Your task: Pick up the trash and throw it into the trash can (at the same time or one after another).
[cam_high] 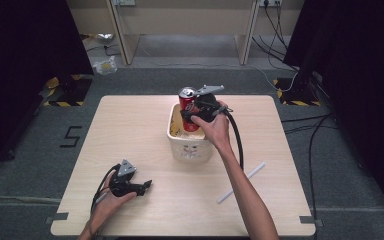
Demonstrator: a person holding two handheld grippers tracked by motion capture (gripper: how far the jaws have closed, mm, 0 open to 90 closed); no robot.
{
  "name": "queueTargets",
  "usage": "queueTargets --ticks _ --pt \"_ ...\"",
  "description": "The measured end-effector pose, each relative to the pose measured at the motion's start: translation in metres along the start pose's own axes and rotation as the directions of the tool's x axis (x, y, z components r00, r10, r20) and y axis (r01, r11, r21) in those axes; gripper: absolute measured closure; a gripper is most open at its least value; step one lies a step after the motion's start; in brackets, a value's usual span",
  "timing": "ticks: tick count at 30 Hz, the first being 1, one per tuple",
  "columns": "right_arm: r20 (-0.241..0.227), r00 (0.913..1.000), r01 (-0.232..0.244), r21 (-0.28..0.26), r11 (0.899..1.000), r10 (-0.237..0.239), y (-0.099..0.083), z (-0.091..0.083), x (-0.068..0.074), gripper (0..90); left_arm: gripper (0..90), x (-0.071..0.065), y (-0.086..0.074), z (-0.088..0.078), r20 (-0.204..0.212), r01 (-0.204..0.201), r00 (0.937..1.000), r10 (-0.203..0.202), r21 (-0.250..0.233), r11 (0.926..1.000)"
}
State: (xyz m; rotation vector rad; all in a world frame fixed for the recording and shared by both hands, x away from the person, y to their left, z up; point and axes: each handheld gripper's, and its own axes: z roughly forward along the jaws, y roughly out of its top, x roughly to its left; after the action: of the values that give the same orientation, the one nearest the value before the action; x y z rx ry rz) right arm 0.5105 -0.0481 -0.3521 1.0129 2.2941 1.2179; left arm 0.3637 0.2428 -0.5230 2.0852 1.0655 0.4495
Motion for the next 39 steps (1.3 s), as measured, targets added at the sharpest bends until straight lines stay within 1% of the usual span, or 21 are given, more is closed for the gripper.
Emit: queueTargets --ticks 2,3,9,12,16,17,19,23,25,29,34,38,39 --pt "-0.002 1.0 0.004 0.01 1.0 -0.004 -0.001 0.002 0.0 33.8 16.1 0.0 0.0 0.0 0.001 0.0 1.0 0.0 0.001 1.0" --pt "0.0 1.0 0.002 0.024 1.0 -0.002 -0.001 0.003 0.001 33.8 16.1 0.0 0.0 0.0 0.001 0.0 1.0 0.0 0.001 1.0" --pt "-0.006 1.0 0.0 0.048 0.999 0.001 -0.002 0.007 0.001 33.8 16.1 0.0 0.0 0.0 0.0 0.0 1.0 0.0 0.0 1.0" --pt "-0.005 1.0 -0.005 0.076 0.997 0.006 -0.003 0.01 0.002 33.7 16.1 0.0 0.0 0.0 0.0 0.0 1.0 0.0 0.0 1.0" --pt "-0.009 0.9999 -0.011 0.088 0.996 0.012 -0.004 0.011 0.002 33.7 16.1 0.0 0.0 0.0 0.0 0.0 1.0 0.0 0.001 1.0" --pt "-0.01 0.9999 -0.003 0.094 0.996 0.004 -0.004 0.012 0.002 33.7 16.1 0.0 0.0 0.0 0.0 0.0 1.0 0.0 0.001 1.0" --pt "-0.014 0.9999 -0.002 0.111 0.994 0.004 -0.005 0.014 0.003 33.6 16.1 0.0 0.0 0.0 0.0 0.0 1.0 0.0 0.001 1.0" --pt "-0.019 0.9998 -0.007 0.125 0.992 0.009 -0.005 0.015 0.004 33.6 16.1 0.0 0.0 0.0 0.001 0.0 1.0 0.0 0.001 1.0" --pt "-0.025 0.9997 0.005 0.133 0.991 -0.002 -0.006 0.016 0.004 33.5 16.0 0.0 0.0 0.0 0.001 0.0 1.0 0.0 0.001 1.0" --pt "-0.034 0.9994 0.009 0.158 0.987 -0.004 -0.007 0.019 0.006 33.3 16.0 0.0 0.0 0.0 0.001 0.0 1.0 0.0 0.0 1.0" --pt "-0.046 0.9989 0.013 0.165 0.986 -0.005 -0.011 0.022 0.006 32.5 16.0 0.0 0.0 0.0 0.001 0.0 1.0 0.0 0.001 1.0" --pt "-0.048 0.9989 0.007 0.167 0.986 0.001 -0.013 0.022 0.005 28.4 15.9 0.0 0.0 0.0 0.001 -0.001 1.0 0.001 0.001 1.0" --pt "-0.049 0.9988 0.006 0.16 0.987 0.002 -0.013 0.019 0.005 25.9 15.9 0.0 0.0 0.0 0.001 -0.002 1.0 0.002 0.001 1.0"
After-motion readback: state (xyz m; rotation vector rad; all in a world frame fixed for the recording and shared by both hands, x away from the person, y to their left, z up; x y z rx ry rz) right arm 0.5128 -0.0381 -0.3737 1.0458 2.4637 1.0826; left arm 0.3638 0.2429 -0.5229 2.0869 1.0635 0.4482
